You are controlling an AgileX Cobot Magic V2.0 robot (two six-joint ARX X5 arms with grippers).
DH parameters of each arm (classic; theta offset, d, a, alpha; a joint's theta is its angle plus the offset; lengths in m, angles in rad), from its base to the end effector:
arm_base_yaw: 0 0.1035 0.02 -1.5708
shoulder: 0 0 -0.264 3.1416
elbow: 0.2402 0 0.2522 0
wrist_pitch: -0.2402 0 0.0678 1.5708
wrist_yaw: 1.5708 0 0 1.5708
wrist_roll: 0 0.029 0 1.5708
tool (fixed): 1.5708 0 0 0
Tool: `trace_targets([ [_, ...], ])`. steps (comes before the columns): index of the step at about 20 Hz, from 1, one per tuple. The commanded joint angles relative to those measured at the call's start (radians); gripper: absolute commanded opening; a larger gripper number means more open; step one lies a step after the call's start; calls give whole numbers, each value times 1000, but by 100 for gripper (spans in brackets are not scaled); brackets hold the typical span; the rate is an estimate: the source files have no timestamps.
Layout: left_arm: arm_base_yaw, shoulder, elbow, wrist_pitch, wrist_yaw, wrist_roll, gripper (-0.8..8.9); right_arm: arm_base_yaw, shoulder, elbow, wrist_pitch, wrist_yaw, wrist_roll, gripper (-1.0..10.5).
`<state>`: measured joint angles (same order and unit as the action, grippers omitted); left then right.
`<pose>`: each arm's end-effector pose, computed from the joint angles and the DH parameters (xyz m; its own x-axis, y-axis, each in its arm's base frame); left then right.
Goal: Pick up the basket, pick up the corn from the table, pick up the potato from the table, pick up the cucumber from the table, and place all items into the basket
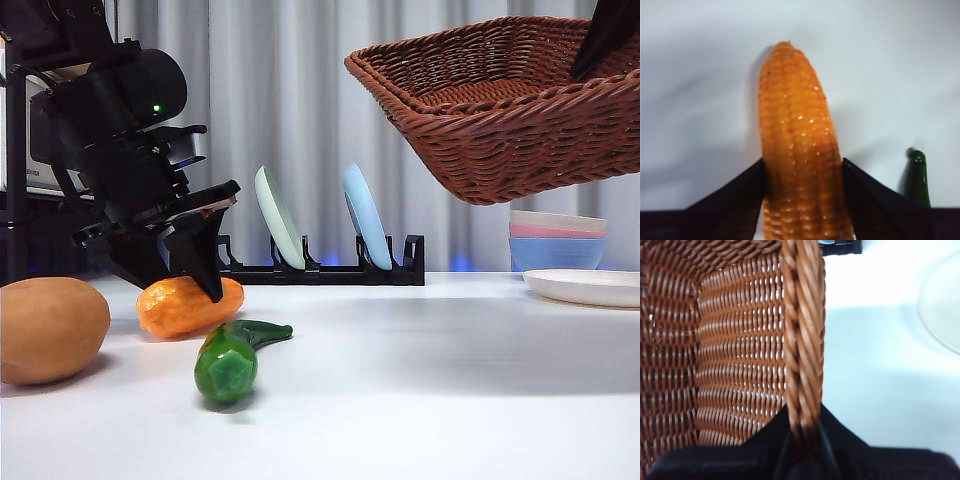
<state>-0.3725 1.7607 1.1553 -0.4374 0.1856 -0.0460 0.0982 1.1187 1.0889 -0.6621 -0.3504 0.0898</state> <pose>0.3277 -0.1338 0.1895 0.3940 -0.3521 -0.8490 0.4068 0.8951 -0.1824 0.2224 0.0319 0.3330 0.6861 0.4125 -0.5992 -0.2968 0.9107 0.2872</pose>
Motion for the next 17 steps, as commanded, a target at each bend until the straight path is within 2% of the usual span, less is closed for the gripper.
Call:
trace_targets([
  [1, -1, -5, 25, -31, 3, 33, -9, 0, 2, 1, 23, -10, 16, -16],
  [6, -10, -223, 151, -178, 4, 41, -8, 2, 58, 1, 100, -12, 59, -16],
  [9, -51, -403, 194, -156, 6, -30, -8, 10, 130, 1, 141, -18, 103, -16],
  [11, -113, -486, 194, -124, 4, -61, -9, 31, 180, 1, 181, -18, 137, -16],
  [14, -241, -510, 194, -113, -19, -67, -8, 77, 229, 1, 245, -18, 190, -16],
  [17, -379, -450, 194, -101, -153, -66, -8, 134, 237, 1, 301, -18, 225, -17],
])
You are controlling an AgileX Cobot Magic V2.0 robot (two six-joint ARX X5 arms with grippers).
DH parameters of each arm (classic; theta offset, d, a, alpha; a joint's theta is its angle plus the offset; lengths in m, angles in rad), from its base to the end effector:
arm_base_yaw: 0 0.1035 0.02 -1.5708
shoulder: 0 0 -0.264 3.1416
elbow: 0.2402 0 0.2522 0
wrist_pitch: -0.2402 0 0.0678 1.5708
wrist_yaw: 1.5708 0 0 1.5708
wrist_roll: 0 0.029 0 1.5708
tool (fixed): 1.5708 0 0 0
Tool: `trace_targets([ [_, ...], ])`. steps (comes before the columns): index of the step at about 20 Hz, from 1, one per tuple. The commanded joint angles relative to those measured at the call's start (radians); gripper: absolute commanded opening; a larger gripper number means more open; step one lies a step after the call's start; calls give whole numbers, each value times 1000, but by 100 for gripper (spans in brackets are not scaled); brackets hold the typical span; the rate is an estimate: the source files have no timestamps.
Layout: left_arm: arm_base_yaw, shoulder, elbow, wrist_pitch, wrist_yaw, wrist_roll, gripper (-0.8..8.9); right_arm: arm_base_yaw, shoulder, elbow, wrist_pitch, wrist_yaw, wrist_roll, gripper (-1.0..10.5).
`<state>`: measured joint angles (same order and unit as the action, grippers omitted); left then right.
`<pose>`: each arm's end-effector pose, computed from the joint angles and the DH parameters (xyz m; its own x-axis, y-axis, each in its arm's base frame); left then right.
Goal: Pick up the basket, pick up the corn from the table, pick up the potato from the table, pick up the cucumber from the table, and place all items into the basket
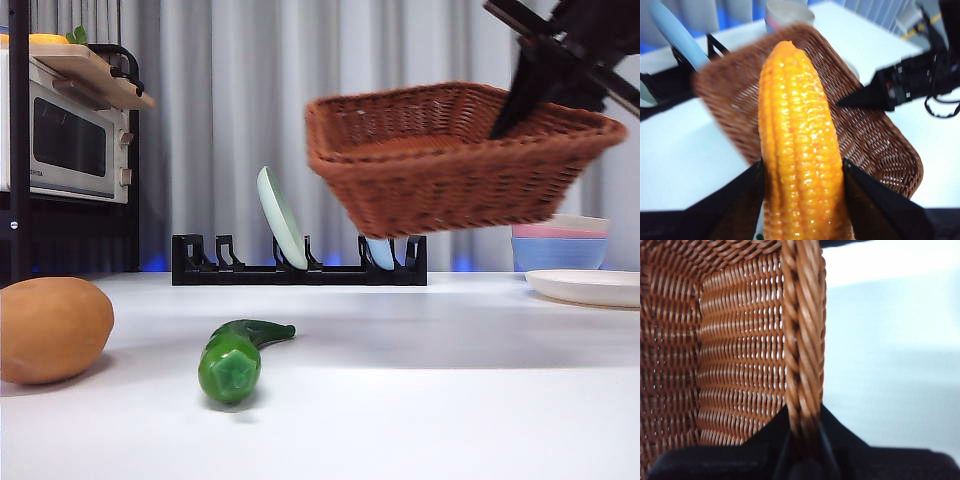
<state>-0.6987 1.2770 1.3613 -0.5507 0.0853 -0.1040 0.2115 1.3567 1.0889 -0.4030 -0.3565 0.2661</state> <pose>0.2043 -0.1749 0.3931 0.6266 -0.6377 -0.4480 0.6596 0.7401 -0.1308 0.2818 0.0709 0.2955 0.6445 0.4953 -0.5825 -0.2879 0.8629 0.4153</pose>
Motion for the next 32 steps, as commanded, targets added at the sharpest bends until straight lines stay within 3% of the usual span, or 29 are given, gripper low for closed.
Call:
trace_targets([
  [1, -89, 65, -12, 21, -85, -8, -9, 35, -1, 1, 58, -11, 58, -16],
  [7, -199, 269, -12, 72, -114, -8, -9, 60, -2, 1, 64, -14, 77, -16],
  [10, -205, 309, -12, 71, -133, -8, 11, 60, -2, 1, 60, -66, 83, -16],
  [11, -205, 311, -12, 71, -140, -8, 100, 60, -2, 1, 57, -65, 85, -16],
  [13, -205, 311, -12, 72, -140, -8, 427, 60, -2, 1, 46, -65, 85, -16],
  [14, -203, 311, -12, 67, -140, -8, 516, 60, -2, 1, 40, -65, 86, -16],
  [18, -203, 272, -12, 56, -146, -4, 517, 60, -2, 1, 28, -64, 86, -16],
  [23, -203, 40, -11, -37, -175, -5, 502, 56, -2, 1, 29, -61, 85, -16],
  [27, -203, -175, -11, -309, -248, -27, 502, 46, -2, 1, 29, -62, 84, -16],
  [30, -203, -229, -15, -602, -311, -134, 502, 43, -2, 1, 29, -61, 84, -16],
  [32, -203, -229, -48, -693, -390, -201, 503, 43, -2, 1, 29, -61, 84, -16],
])
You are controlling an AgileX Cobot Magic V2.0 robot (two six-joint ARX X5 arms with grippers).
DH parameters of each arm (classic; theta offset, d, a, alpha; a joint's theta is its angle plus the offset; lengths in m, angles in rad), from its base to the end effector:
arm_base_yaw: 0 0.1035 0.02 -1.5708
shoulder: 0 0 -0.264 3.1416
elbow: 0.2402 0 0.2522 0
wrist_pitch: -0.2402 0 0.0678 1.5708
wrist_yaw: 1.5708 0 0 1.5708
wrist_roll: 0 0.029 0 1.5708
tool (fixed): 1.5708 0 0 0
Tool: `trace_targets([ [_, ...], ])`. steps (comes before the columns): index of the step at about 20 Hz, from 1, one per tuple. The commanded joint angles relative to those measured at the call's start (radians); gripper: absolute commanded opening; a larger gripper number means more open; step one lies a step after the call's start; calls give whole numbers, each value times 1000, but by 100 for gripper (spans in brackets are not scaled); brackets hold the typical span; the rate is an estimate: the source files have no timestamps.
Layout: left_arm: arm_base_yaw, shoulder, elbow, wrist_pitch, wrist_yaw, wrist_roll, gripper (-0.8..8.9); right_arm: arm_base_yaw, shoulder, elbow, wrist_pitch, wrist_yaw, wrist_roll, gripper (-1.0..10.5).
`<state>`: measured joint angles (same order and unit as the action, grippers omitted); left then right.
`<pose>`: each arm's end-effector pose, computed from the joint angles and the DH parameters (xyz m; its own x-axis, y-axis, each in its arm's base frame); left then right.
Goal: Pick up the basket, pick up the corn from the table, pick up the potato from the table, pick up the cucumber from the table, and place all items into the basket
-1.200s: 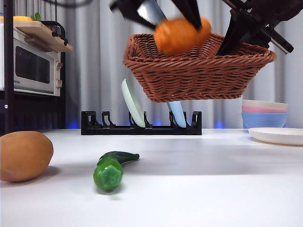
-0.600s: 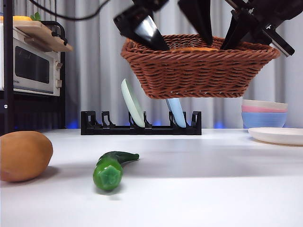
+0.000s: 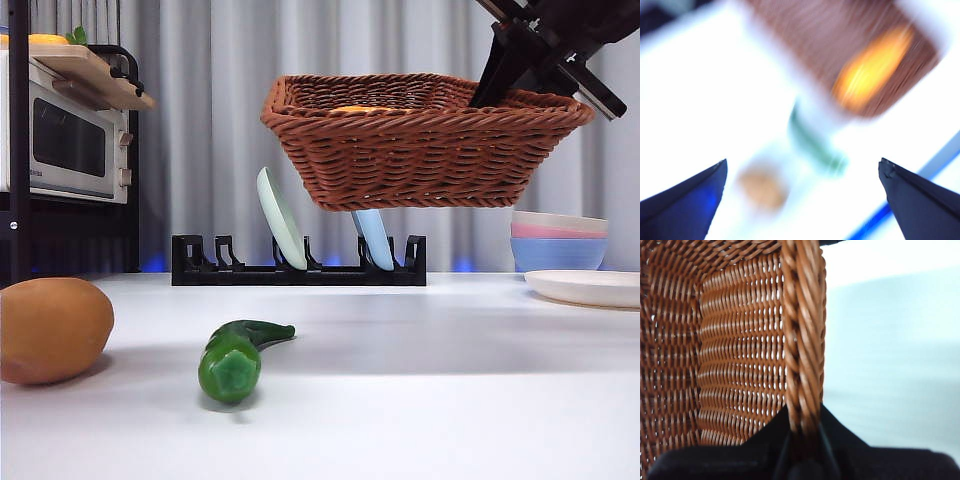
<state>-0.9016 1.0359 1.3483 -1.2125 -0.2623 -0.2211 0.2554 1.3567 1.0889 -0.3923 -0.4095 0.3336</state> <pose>0.1049 -0.1205 0.3880 0.5758 -0.3100 -0.7566 0.5349 0.8426 0.0619 0.2782 0.0846 0.2966 0.6005 0.5683 -0.5625 -0.3122 0.8143 0.4893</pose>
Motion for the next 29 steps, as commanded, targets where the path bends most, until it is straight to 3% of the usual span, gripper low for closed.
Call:
trace_targets([
  [1, 0, 12, -68, -29, -53, -116, 504, -1, -2, 1, 18, -8, 15, -16],
  [4, 5, 12, -215, 63, -53, -174, 512, -1, -2, 1, 18, -9, 13, -16],
  [10, 175, 61, -419, 275, 92, -140, 513, -1, -2, 1, 18, -9, 12, -16],
  [15, 367, 184, -444, 417, 272, -60, 513, -1, -2, 1, 18, -9, 12, -16],
  [23, 422, 438, -444, 463, 296, -14, 496, -1, -2, 1, 18, -8, 13, -16],
  [24, 422, 445, -444, 463, 296, -8, 414, -1, -2, 1, 18, -8, 13, -16],
  [26, 422, 442, -444, 467, 292, 37, -10, -1, -2, 1, 18, -8, 13, -16],
  [29, 422, 426, -443, 467, 296, 80, -8, -1, -2, 1, 17, -8, 13, -16],
])
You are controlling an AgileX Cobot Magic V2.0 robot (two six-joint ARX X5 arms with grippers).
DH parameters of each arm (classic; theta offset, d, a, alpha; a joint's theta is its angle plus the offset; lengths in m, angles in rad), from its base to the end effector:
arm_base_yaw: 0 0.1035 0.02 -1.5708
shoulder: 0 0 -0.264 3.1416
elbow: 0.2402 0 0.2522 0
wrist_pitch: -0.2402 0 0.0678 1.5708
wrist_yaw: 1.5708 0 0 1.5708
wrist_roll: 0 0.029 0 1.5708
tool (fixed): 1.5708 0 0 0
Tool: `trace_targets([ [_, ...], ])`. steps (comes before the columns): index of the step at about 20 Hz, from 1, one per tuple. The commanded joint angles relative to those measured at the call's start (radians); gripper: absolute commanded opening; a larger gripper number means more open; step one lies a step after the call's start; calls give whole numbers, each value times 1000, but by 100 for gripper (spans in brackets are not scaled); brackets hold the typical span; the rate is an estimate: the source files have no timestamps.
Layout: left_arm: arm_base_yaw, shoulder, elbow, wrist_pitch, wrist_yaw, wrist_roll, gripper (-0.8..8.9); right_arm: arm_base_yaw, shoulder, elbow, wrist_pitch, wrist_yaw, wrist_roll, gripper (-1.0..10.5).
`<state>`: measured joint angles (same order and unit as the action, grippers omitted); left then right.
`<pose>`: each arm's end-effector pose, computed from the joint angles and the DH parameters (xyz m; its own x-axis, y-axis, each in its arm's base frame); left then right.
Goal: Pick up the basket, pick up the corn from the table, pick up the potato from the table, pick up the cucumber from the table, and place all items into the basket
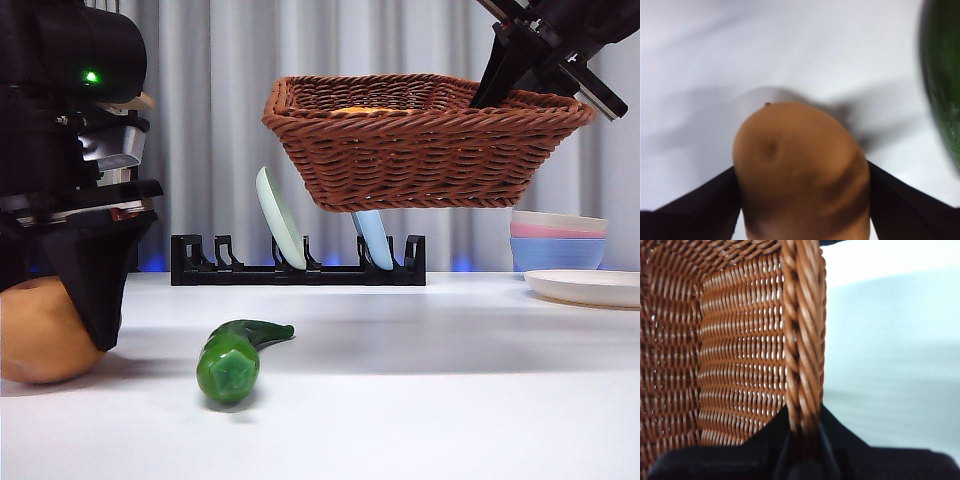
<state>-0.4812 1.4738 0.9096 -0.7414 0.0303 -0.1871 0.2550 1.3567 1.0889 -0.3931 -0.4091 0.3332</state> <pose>0.2291 -0.1206 0.1926 0.2182 -0.1481 -0.9646 0.3024 0.9500 -0.0775 0.2782 0.0844 0.2966 0.6005 0.5676 -0.5632 -0.3116 0.8148 0.4889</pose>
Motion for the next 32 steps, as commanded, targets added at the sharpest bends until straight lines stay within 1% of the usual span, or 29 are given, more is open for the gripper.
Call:
trace_targets([
  [1, 2, -37, -2, -28, 18, 64, -8, 0, -2, 1, 18, -8, 13, -16],
  [2, 1, -77, 11, -85, 72, 101, -8, 0, -2, 1, 18, -8, 13, -16],
  [3, 1, -122, 32, -156, 147, 149, -8, 0, -2, 1, 18, -7, 13, -16],
  [5, 1, -226, 97, -304, 336, 266, -8, 0, -2, 1, 18, -4, 13, -16],
  [6, 0, -277, 136, -349, 430, 314, -8, 0, -2, 1, 18, -4, 13, -16],
  [7, -2, -323, 177, -359, 517, 339, -8, 1, -2, 1, 18, -4, 14, -17],
  [8, -3, -360, 218, -332, 596, 345, -8, 2, -2, 1, 18, -4, 14, -16],
  [9, -3, -388, 253, -269, 663, 339, -8, 3, -2, 1, 18, -4, 17, -16],
  [10, -3, -401, 283, -182, 702, 304, -8, 4, -2, 1, 18, -4, 18, -16],
  [11, -5, -405, 304, -78, 703, 244, -8, 9, -2, 1, 18, -4, 18, -16],
  [12, -9, -404, 309, 41, 687, 176, -8, 17, -2, 1, 18, -5, 19, -16],
  [13, -19, -393, 309, 148, 637, 116, -8, 24, -2, 1, 18, -4, 27, -16],
  [14, -32, -376, 309, 226, 565, 72, -8, 32, -2, 1, 18, -4, 29, -16],
  [15, -49, -354, 309, 278, 495, 50, -8, 42, -2, 1, 18, -4, 29, -16],
  [16, -66, -327, 309, 314, 439, 47, -8, 53, -2, 1, 18, -3, 29, -16],
  [18, -106, -264, 309, 344, 375, 48, -8, 75, -2, 1, 18, 6, 30, -16],
  [20, -147, -192, 309, 350, 306, 48, -8, 93, -2, 1, 18, 51, 33, -16],
  [23, -210, -97, 309, 347, 181, 58, -8, 102, -2, 1, 18, 48, 36, -16],
  [25, -245, -54, 309, 335, 118, 60, 0, 102, -2, 1, 18, 48, 36, -16],
  [26, -260, -39, 309, 326, 90, 66, 24, 102, -2, 1, 18, 48, 37, -16],
  [27, -271, -28, 309, 320, 72, 70, 126, 102, -2, 1, 17, 48, 37, -16],
  [28, -281, -18, 309, 317, 66, 79, 313, 102, -2, 1, 17, 48, 37, -16],
  [29, -284, -17, 309, 313, 61, 79, 445, 102, -2, 1, 16, 48, 37, -16],
  [30, -286, -16, 309, 313, 45, 80, 493, 102, -2, 1, 16, 48, 37, -16],
  [32, -286, -17, 309, 314, 45, 82, 495, 102, -2, 1, 16, 48, 37, -16],
])
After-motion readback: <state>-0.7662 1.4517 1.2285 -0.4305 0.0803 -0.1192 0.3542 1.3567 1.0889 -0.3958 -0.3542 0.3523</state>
